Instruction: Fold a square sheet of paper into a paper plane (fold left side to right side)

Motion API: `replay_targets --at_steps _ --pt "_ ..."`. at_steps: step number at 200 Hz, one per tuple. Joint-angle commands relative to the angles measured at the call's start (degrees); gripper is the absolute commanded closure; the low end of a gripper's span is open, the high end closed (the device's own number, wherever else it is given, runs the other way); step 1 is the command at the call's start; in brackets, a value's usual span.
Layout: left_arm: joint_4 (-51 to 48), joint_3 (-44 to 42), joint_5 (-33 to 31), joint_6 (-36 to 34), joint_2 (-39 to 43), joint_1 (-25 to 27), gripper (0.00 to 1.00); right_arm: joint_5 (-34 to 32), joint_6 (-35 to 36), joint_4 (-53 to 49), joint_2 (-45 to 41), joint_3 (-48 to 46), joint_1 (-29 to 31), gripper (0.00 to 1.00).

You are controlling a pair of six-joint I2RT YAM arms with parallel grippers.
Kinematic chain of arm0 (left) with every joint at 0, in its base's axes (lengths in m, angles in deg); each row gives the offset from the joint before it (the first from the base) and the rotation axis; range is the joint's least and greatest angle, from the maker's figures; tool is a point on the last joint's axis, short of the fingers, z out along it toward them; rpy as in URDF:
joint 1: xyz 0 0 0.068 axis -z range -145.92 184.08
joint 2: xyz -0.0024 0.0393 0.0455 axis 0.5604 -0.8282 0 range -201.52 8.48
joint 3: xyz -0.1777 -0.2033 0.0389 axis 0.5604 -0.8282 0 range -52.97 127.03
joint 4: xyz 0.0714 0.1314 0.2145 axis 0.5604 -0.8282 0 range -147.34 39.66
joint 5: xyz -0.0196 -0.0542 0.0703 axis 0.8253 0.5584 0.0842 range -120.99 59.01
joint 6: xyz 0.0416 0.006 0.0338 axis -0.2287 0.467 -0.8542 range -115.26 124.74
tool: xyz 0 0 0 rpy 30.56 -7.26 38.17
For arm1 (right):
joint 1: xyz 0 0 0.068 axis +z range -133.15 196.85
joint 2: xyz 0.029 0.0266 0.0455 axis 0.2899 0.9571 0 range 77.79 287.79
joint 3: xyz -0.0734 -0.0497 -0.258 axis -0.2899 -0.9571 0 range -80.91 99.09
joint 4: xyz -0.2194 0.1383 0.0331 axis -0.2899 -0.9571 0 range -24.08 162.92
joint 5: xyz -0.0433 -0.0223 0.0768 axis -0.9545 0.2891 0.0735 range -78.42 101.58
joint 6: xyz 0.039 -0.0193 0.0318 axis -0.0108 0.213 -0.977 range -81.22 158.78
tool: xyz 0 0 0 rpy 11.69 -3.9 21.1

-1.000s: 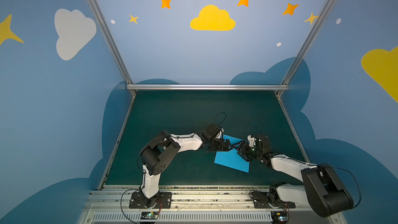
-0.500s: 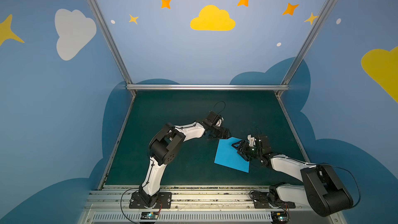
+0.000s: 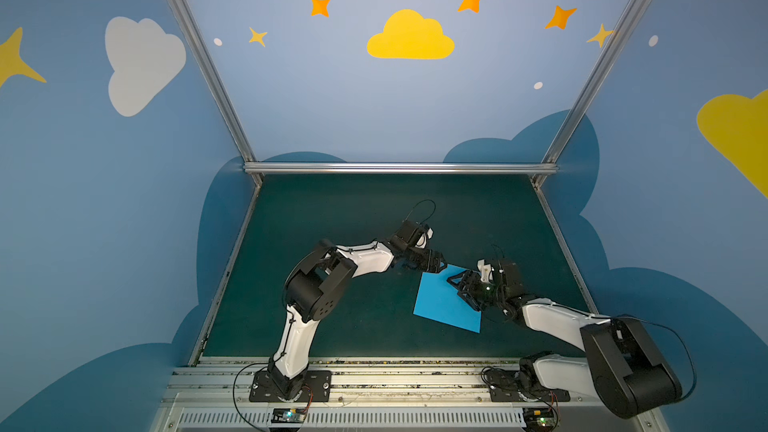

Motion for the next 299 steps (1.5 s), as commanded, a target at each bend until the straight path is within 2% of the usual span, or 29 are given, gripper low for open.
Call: replay_targets --at_steps 1,60,97,129,171,209,253,299 --pt "-3.91 -4.44 6.48 2.52 -2.83 2.28 0.07 -4.43 0.5 -11.61 3.39 -4.05 0.88 0.29" --pt "3.01 -9.62 9.66 6.45 -0.06 2.37 0.07 -4.43 0.19 -11.62 3.37 -4.2 0.88 0.29" --pt "5.92 -15.89 5.79 9.69 5.47 2.17 0.07 -4.03 1.15 -13.41 2.36 -2.93 0.72 0.29" --pt "-0.92 -18.14 0.78 8.76 11.14 3.22 0.07 -2.59 5.39 -19.19 -1.56 2.08 -1.49 0.29" --pt "-6.57 -20.36 -4.36 7.2 16.99 5.51 0.06 -6.67 12.61 -33.25 -8.93 9.86 -11.28 0.28" --pt "-13.34 -20.82 -11.04 7.89 21.71 5.8 0.05 -9.35 17.66 -39.52 -4.9 14.14 -15.44 0.25" --pt "-23.11 -20.61 -18.83 8.14 26.73 4.84 0.03 -8.03 19.79 -37.99 4.22 15.82 -14.25 0.25" --pt "-24.56 -24.69 -18.83 8.36 34.08 0.32 0.02 -10.49 15.54 -36.35 8.3 17.03 -3.5 0.25"
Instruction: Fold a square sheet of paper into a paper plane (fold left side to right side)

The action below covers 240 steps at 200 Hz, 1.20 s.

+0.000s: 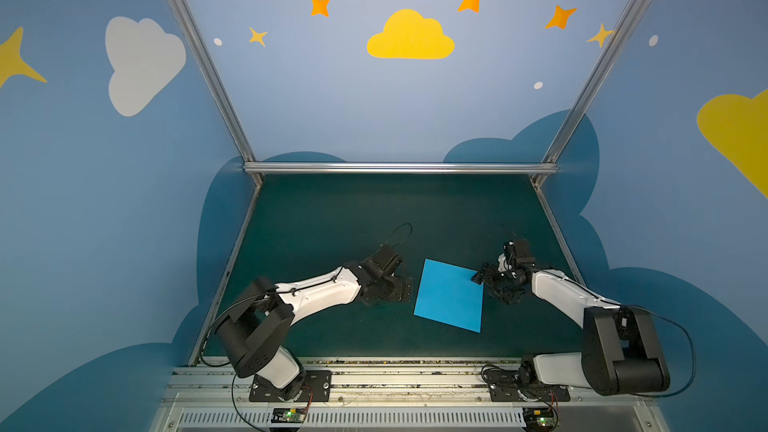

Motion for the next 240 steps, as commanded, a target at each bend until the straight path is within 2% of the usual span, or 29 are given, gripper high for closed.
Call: replay_targets --at_steps 1,24,43,69,98,145,169,205,240 --pt "-3.66 -1.89 -1.79 0.33 3.59 -2.37 0.01 0.0 -2.59 -1.51 3.81 -1.16 6.14 0.25" --pt "-4.74 -2.62 -1.7 -0.37 6.22 -4.69 0.01 1.8 -7.83 3.77 6.79 -0.34 13.44 0.26" --pt "-5.74 -2.36 -1.57 -1.52 7.33 -5.85 0.01 5.94 -11.84 10.17 9.1 1.64 18.97 0.27" --pt "-6.48 -2.17 -0.01 -2.99 7.57 -6.04 0.01 7.24 -13.32 10.03 7.67 6.84 21.03 0.27" --pt "-6.21 -2.34 0.05 -2.49 7.25 -4.47 0.01 3.87 -8.41 1.35 3.23 10.07 15.38 0.27" --pt "-8.2 2.56 -5.29 -2.27 1.38 1.76 0.01 5.4 1.03 -3.2 0.06 8.06 -2.66 0.27" --pt "-10.21 7.03 -7.71 -3.29 -3.36 4.15 0.01 9.58 4.58 -2.28 2.18 7.83 -9.82 0.3" --pt "-11.79 11.91 -10.08 -4.73 -9.37 6.52 0.0 14.59 6.49 -0.49 7.03 8.08 -16.58 0.4" --pt "-12.28 14.63 -11.3 -5.67 -13.89 8.02 0.0 16.84 6.29 1.68 11.24 6.77 -18.3 0.56"
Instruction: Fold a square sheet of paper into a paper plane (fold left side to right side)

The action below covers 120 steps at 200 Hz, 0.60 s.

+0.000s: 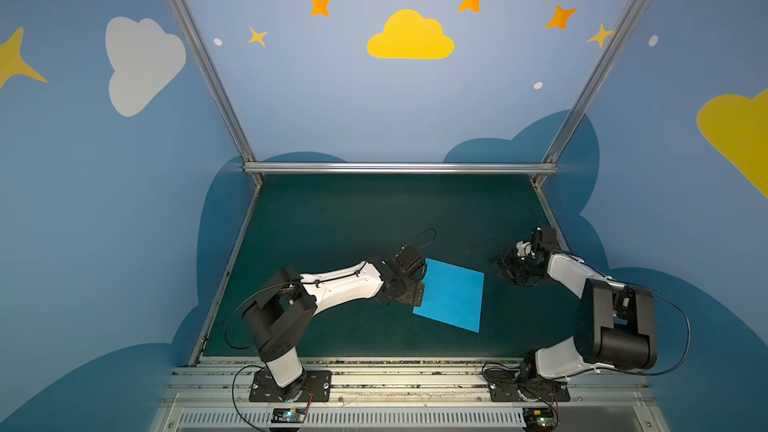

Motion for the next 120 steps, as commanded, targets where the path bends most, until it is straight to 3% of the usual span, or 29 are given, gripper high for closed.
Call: replay_targets --at_steps 1,55,120 --pt "-2.64 1.67 -2.48 -1.51 -2.27 0.9 0.0 3.41 1.19 1.15 2.29 -1.6 -0.45 0.56" --pt "-2.85 2.73 -3.71 -2.43 -6.11 1.77 0.0 3.67 -1.01 3.78 5.18 -4.26 0.17 0.65" --pt "-3.19 3.27 -3.43 -2.7 -7.48 1.72 0.0 1.31 2.11 -4.39 7.81 0.81 2.74 0.55"
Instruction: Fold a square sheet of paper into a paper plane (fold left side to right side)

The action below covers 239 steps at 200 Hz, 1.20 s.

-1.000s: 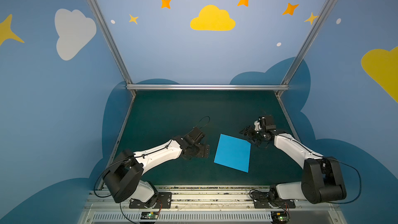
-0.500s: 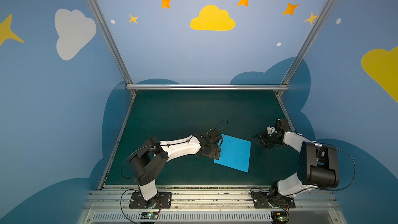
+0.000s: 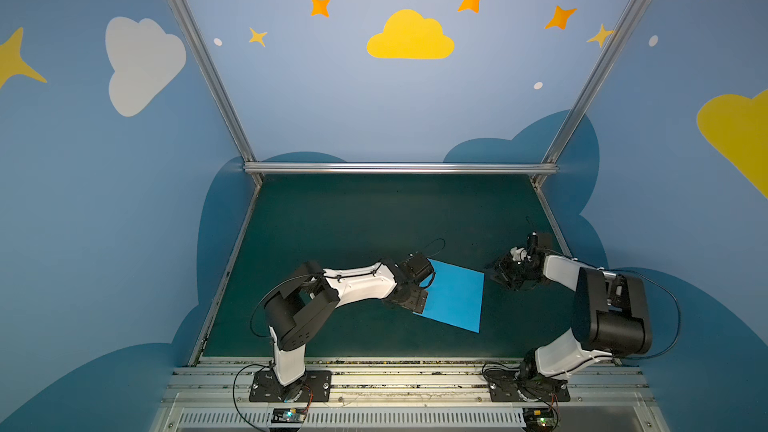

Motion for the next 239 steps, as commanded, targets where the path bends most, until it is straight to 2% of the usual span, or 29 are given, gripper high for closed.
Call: replay_targets --at_steps 1,26,49,94,117,150,179,210,239 --pt "-1.63 1.01 -0.8 -0.56 -1.28 0.03 0.0 -1.94 2.57 -6.95 3.55 1.94 1.72 0.55" --pt "-1.75 0.92 2.65 1.29 1.45 0.03 0.01 -1.45 4.16 -7.91 4.29 3.1 2.1 0.56" --pt "0.68 -2.04 8.52 6.89 5.43 -0.22 0.02 -0.94 4.0 -6.52 2.38 1.88 2.78 0.58" --pt "13.29 -12.21 16.94 17.58 11.96 -0.32 0.04 -2.6 3.52 -7.5 -4.65 0.29 6.1 0.61" --pt "18.43 -15.16 18.49 20.31 13.23 -0.29 0.08 -3.02 2.73 -7.69 -7.18 -0.21 8.35 0.64" --pt "21.92 -15.93 19.94 21.47 12.29 -0.39 0.2 -3.02 1.15 -6.1 -6.22 -0.81 10.88 0.71" --pt "24.01 -15.7 20.85 21.73 10.48 -0.39 0.31 -1.54 -1.6 -2.51 -2.79 -2.34 11.52 0.84" --pt "23.87 -15.42 20.44 22.21 8.75 -0.39 0.32 -1.28 -3.73 -0.94 0.14 -3.25 11.95 0.91" --pt "24.29 -15.54 20.12 22.25 7.53 -0.4 0.31 -1.32 -4.51 -0.56 1.6 -3.51 12.52 0.94"
